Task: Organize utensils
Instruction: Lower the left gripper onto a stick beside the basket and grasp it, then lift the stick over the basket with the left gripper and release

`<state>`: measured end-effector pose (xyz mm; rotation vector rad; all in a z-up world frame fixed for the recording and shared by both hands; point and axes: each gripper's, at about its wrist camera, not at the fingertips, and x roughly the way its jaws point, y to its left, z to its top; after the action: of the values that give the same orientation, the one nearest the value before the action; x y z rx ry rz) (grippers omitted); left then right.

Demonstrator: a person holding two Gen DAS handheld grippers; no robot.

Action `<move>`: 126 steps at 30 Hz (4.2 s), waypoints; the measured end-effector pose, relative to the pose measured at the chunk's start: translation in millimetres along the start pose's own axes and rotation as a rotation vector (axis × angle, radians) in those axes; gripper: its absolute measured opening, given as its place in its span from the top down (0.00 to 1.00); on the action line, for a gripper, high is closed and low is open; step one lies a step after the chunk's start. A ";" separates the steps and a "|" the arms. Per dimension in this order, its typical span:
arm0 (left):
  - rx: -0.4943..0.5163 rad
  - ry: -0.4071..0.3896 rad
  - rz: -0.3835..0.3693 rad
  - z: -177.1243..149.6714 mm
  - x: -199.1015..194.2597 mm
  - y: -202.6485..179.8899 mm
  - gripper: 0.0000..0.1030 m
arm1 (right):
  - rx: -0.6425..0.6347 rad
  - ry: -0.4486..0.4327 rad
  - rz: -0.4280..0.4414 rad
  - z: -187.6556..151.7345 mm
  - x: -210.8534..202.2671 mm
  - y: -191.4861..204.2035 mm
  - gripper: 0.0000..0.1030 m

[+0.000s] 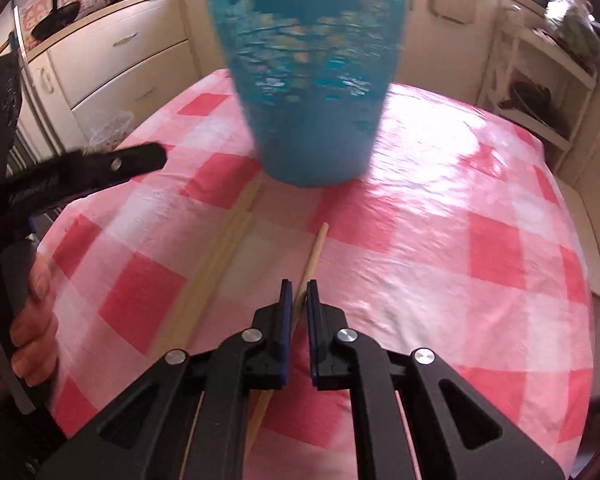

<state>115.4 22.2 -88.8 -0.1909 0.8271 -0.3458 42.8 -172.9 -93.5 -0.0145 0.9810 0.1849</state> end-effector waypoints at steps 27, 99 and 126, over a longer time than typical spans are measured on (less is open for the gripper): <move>0.210 0.160 0.257 -9.2 38.7 -60.0 0.41 | 0.227 -0.024 0.184 -13.4 -9.5 -57.1 0.92; 0.013 -0.569 0.013 205.8 -75.8 -125.4 0.95 | 0.223 -0.032 0.287 -11.8 -5.9 -58.4 0.71; -0.110 -0.290 0.244 66.7 -67.2 8.1 0.43 | 0.186 -0.029 0.179 -10.1 -8.3 -49.0 0.68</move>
<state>125.0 56.9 -0.9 -0.2342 0.5745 -0.0406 37.9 -223.3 -95.7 0.2462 0.9674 0.2573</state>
